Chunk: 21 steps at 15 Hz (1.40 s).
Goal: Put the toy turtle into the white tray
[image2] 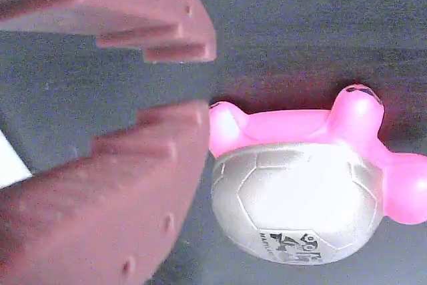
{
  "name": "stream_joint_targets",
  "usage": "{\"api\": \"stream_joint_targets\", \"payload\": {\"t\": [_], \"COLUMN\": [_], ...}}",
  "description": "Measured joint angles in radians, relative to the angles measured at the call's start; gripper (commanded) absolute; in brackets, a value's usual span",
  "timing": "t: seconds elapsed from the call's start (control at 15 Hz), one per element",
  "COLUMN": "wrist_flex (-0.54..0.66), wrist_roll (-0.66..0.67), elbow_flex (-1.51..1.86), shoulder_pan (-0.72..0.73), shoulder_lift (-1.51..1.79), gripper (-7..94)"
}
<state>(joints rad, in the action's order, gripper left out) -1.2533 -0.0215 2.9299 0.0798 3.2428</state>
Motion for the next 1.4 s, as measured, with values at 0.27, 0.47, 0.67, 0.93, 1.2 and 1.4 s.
{"api": "stream_joint_targets", "payload": {"t": [0.27,0.47,0.67,0.93,1.2,1.4], "wrist_flex": [0.114,0.167,0.121,0.032,-0.028,-0.080], "wrist_roll": [-0.014,-0.009,0.018,0.049,0.052,0.064], "elbow_flex": [-0.043,-0.324,-0.606,-0.893,-1.069,-1.129], "shoulder_pan": [-0.026,-0.038,-0.061,-0.083,-0.078,-0.066], "shoulder_lift": [-0.173,-0.577,-0.969,-1.304,-1.497,-1.555], "gripper": [0,0,0,0,1,25]}}
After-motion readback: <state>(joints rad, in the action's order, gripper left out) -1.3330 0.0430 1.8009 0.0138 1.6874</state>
